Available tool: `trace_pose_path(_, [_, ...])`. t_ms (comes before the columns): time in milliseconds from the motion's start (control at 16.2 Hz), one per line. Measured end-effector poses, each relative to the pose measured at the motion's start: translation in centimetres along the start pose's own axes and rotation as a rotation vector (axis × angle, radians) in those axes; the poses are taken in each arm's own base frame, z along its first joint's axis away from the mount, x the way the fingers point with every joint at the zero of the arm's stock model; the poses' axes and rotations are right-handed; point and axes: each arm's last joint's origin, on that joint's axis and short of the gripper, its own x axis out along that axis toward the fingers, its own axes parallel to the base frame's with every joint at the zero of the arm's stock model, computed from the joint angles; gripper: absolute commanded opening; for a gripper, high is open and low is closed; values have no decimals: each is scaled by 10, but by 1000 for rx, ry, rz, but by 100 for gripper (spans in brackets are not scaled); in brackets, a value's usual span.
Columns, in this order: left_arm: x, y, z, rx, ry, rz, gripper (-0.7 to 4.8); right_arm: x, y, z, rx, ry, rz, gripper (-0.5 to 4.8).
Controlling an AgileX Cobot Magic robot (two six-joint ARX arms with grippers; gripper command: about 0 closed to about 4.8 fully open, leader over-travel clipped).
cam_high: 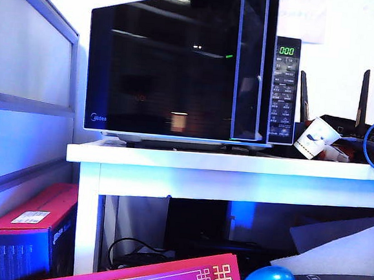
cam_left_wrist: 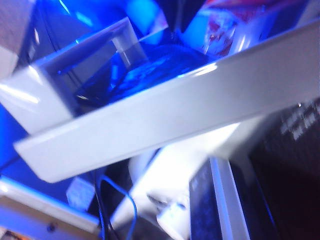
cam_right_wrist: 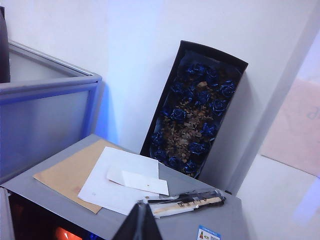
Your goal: Open the microwave door, place the orange inside the microwave, then close the microwave door.
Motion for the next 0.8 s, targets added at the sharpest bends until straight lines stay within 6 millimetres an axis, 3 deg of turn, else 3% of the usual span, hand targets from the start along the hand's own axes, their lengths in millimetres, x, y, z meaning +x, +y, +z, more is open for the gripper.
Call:
trace_pose_path(494, [35, 19, 7, 54, -122, 91, -6, -12, -2, 11, -4, -36, -11, -1])
trace_pose_path(802, [72, 36, 3, 69, -166, 173, -6, -32, -5, 28, -11, -103, -31, -1])
